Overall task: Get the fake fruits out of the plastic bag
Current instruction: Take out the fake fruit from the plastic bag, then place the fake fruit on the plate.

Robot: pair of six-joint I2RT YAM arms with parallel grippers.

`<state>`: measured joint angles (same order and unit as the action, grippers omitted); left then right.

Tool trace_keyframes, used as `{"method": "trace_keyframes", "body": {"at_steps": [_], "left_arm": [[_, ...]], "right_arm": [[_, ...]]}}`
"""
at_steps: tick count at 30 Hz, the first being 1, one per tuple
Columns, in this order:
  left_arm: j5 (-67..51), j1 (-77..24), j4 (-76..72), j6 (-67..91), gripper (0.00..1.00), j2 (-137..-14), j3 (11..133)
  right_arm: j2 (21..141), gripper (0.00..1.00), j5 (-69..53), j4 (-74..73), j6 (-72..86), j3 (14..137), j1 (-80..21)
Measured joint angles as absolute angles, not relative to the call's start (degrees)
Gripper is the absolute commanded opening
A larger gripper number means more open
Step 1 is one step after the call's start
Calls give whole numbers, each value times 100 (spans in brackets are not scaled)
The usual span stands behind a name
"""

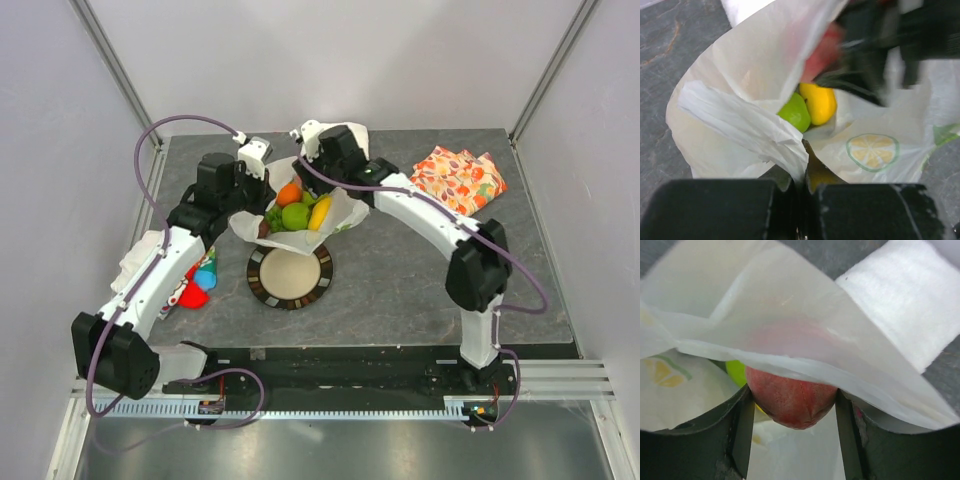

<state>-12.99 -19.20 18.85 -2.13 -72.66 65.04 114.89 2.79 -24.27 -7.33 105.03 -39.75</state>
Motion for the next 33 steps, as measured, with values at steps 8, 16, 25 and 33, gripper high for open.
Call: {"method": "trace_keyframes", "body": {"at_steps": [8, 16, 25, 33], "left_arm": [[-1050, -1887, 1787, -193, 2, -7354, 6670], [-1041, -1472, 1586, -191, 2, -8180, 7837], [-1066, -1428, 1466, -191, 2, -8374, 8191], [-1066, -1420, 1485, -191, 2, -8132, 8106]], "right_arm": [[9509, 22, -1135, -2366, -904, 9332, -3964], [8591, 22, -1988, -2475, -1761, 8219, -4834], [9725, 20, -2073, -2547, -2390, 8230, -5323], [10822, 21, -1732, -2322, -2246, 8377, -5511]]}}
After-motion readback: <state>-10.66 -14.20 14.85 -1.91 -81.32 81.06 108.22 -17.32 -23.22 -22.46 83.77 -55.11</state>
